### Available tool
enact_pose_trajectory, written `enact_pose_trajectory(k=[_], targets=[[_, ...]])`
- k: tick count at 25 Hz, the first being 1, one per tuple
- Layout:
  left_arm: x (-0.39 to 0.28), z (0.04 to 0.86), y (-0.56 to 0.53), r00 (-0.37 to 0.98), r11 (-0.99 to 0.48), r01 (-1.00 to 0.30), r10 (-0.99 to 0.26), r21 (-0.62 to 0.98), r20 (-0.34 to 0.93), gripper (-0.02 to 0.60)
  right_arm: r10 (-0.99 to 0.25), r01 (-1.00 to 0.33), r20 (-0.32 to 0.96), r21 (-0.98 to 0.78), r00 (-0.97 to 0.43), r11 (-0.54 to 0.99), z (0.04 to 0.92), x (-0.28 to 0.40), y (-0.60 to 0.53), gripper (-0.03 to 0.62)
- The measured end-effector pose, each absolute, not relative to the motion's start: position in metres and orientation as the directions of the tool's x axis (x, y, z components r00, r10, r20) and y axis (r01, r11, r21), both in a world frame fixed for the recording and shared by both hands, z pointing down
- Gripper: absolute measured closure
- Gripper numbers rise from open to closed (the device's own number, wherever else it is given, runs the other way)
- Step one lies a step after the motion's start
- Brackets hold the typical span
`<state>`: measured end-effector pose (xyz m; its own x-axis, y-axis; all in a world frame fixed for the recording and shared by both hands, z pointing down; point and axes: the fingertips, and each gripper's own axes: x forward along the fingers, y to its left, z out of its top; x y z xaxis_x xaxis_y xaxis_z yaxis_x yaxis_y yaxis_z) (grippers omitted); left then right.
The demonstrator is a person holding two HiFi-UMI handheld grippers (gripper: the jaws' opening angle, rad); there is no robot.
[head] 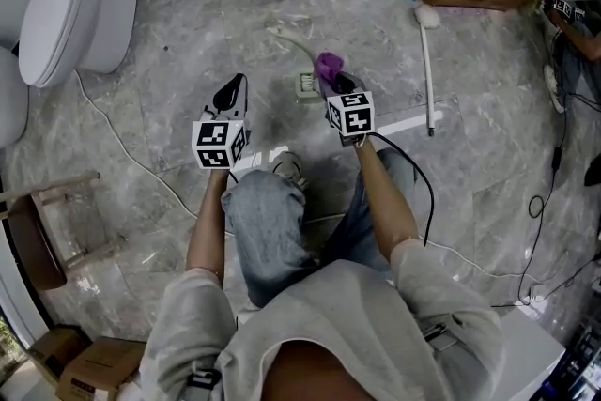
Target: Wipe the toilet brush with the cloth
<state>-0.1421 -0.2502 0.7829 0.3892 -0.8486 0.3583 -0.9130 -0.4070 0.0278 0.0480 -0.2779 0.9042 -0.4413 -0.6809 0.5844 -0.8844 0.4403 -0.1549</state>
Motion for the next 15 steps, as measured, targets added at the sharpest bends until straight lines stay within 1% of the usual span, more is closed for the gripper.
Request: enact_pose_trajectory(k=[8, 15], targets=[[-0.148, 0.785, -0.245, 0.378, -0.397, -0.918, -0.849, 0.027, 0.369, 0.559, -0.588, -0.887, 0.686, -0.198, -0.429, 0.416, 0.959, 0.050, -0.253, 0.487], [-0.143, 0.781, -0.243, 0.381, -0.402, -0.915, -0.852, 0.017, 0.359, 0.560, -0.585, -0.876, 0.675, -0.205, -0.449, 0.436, 0.957, 0.044, -0.244, 0.487]])
